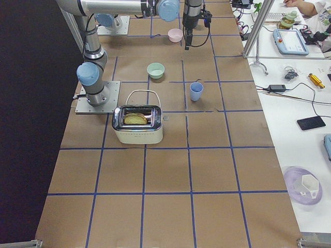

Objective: Stack blue cups with both arms

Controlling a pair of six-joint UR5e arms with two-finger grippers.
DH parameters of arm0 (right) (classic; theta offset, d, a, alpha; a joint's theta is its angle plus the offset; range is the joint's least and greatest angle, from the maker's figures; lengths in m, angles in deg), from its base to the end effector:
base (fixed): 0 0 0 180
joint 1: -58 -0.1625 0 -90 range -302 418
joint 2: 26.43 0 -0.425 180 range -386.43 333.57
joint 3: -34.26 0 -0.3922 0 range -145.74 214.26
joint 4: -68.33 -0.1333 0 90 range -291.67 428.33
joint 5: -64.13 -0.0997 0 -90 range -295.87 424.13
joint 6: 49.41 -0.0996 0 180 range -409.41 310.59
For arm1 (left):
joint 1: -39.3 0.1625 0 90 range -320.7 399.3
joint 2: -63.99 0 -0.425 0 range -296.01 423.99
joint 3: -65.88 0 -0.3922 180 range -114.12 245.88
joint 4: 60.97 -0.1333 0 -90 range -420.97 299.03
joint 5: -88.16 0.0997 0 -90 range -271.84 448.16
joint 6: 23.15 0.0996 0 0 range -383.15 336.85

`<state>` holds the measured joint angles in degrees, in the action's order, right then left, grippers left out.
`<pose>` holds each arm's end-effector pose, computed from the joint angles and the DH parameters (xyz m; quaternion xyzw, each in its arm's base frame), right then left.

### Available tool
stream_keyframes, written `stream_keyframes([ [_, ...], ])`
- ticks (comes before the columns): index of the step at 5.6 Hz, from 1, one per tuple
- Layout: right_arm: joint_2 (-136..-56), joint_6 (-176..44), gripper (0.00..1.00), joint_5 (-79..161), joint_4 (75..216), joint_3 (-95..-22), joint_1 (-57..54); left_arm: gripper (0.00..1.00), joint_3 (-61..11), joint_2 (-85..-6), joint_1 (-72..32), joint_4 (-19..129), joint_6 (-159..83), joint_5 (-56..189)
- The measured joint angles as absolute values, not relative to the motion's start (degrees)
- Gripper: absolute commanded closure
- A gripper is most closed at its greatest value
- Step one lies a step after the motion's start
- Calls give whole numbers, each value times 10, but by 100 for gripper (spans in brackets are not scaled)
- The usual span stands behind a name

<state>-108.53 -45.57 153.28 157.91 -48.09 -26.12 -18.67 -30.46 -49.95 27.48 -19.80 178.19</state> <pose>0.0778 -0.5601 0.4810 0.0178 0.9998 0.0052 0.0079 -0.1263 -0.5308 0.4980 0.0227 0.9995 -0.0222 0.0011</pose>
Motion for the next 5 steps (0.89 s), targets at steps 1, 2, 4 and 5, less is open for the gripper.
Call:
stream_keyframes([
  [1, -1052, -407, 0, 1531, 1596, -458, -225, 1, -186, -341, -474, 239, -183, 1780],
  [2, -1015, -356, 0, 1531, 1606, -429, -195, 1, -187, -385, -452, 193, -161, 1779],
  [4, -975, -270, 0, 1529, 1623, -419, -154, 1, -189, -472, -437, 98, -139, 1778],
  [5, -966, -261, 0, 1520, 1656, -449, -148, 1, -190, -512, -435, 53, -137, 1777],
])
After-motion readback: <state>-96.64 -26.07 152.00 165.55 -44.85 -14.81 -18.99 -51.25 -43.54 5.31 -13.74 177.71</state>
